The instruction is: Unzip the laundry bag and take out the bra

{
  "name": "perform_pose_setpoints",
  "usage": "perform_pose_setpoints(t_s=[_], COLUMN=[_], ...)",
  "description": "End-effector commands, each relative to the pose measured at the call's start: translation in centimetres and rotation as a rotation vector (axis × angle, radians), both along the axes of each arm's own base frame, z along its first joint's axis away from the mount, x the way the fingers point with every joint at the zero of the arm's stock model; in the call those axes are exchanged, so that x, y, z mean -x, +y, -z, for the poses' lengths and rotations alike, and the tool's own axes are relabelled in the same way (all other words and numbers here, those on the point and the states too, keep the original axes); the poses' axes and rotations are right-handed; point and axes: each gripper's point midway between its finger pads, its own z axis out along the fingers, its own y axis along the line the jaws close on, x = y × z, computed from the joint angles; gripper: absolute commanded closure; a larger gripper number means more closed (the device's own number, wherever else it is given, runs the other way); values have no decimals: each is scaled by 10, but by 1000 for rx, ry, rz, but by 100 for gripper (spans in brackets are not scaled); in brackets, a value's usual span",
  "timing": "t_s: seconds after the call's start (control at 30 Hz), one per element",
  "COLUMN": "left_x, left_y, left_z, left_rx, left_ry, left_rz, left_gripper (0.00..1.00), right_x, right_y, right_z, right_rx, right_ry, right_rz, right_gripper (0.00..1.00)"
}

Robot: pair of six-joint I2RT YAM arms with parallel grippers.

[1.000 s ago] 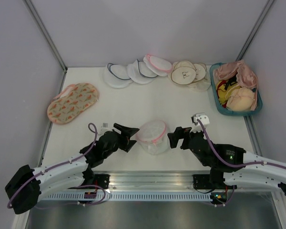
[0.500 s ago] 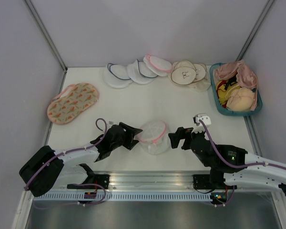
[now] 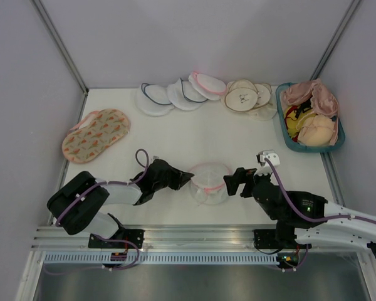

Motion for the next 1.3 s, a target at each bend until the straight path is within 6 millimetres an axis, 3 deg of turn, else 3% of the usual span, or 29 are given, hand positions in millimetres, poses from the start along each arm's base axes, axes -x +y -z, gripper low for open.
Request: perform_pose_setpoints(t_s=[0.0,0.13,0.27,0.3,0.33,0.4,0.43,0.53,0.6,0.63,0.77,0.9,1.1,1.27], left_x=[-10,-10,-9,-9,-10,-12,-11,-9,-7,-5,-4,-2,-2,-1], left_y=[-10,-12,-16,-15,-14,-9,-7,-4,-2,0,4,3,4,5], left_z=[-31,-47,-61,-63,-63,-63,-62,-64,-63,-61,-60,-61,-60,-62], left_rx=[59,100,126,128,123,117,117,135,134,131,134,141,144,144], left_ry=[-96,-135,-150,-152,-152,-156,-149,-147,-142,-140,-134,-128,-121,-123], left_rz=[25,27,45,43,36,20,20,16,15,11,-2,5,-4,-1], left_gripper=[98,98,98,98,98,98,98,98,98,98,98,98,98,98], right_x=[-3,-3,-2,0,1,6,9,19,23,29,35,34,32,26], right_y=[-4,3,29,35,39,57,60,76,87,94,110,118,128,124], right_z=[1,7,14,15,22,24,34,49,50,57,57,59,65,77], right_rx=[-5,15,13,3,3,-63,-66,-135,-182,-184,-219,-213,-204,-162], right_ry=[-5,3,12,17,20,33,48,96,112,136,161,166,184,194], right_rz=[29,13,-51,-74,-88,-147,-163,-221,-250,-291,-340,-346,-340,-289], right_gripper=[8,6,8,12,22,34,47,56,49,37,26,27,38,43])
